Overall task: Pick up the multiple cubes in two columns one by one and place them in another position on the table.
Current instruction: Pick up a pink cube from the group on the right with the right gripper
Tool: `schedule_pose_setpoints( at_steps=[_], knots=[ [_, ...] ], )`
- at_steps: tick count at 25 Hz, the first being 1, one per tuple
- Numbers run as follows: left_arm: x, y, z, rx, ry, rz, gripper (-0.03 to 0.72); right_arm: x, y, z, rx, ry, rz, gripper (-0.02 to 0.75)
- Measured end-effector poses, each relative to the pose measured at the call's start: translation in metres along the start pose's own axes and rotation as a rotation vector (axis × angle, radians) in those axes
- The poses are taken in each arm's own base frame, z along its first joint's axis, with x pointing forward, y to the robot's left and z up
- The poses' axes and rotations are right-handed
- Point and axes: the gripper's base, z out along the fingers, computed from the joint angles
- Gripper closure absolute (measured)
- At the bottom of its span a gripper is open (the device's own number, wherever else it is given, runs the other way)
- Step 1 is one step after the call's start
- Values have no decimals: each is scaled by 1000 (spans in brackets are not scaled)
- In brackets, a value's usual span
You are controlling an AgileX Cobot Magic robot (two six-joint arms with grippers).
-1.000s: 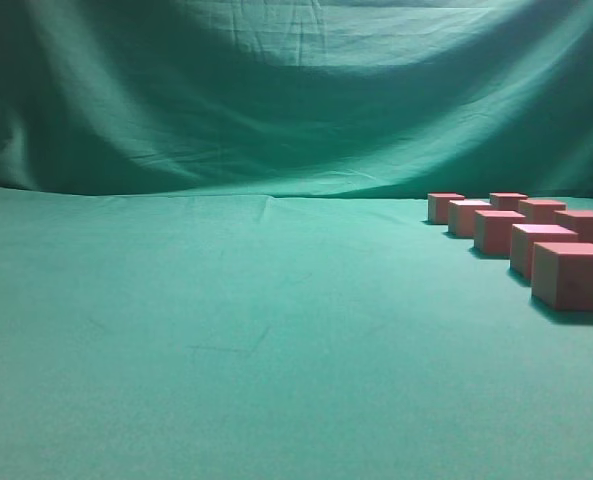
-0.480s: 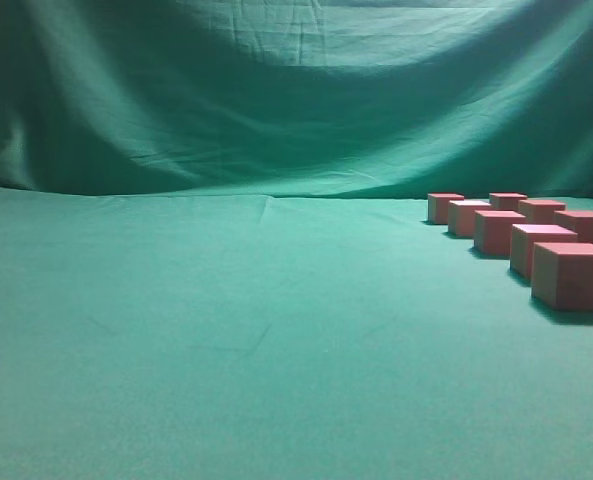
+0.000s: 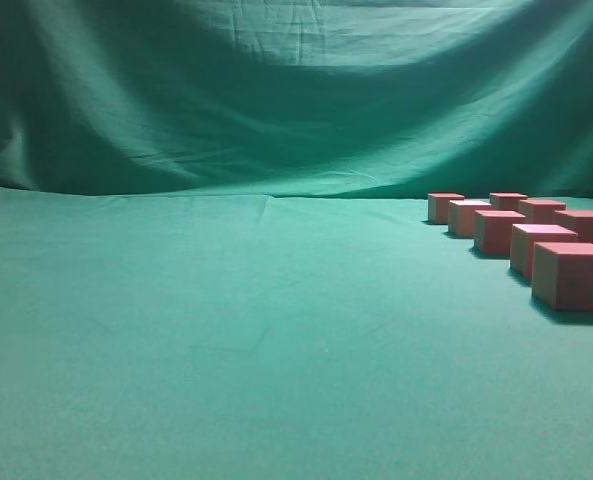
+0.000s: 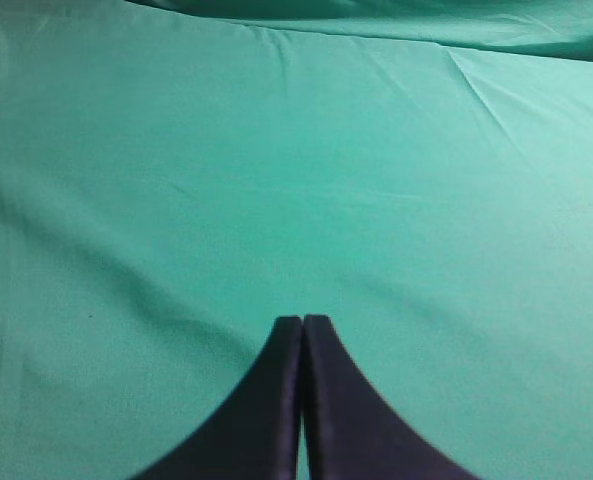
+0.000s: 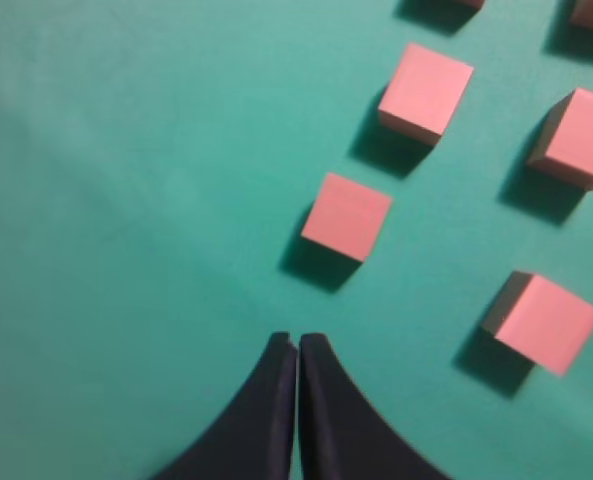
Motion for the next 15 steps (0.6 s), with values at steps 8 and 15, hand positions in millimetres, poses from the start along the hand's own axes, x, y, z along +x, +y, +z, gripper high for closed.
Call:
schedule_pose_setpoints(
  at_steps=[8,15],
  knots=[
    [0,0,0,0,0,0,688,-15,21,43,161,104,-38,738],
    [0,0,0,0,0,0,688,-21,19,64,195,104,16,480]
  ],
)
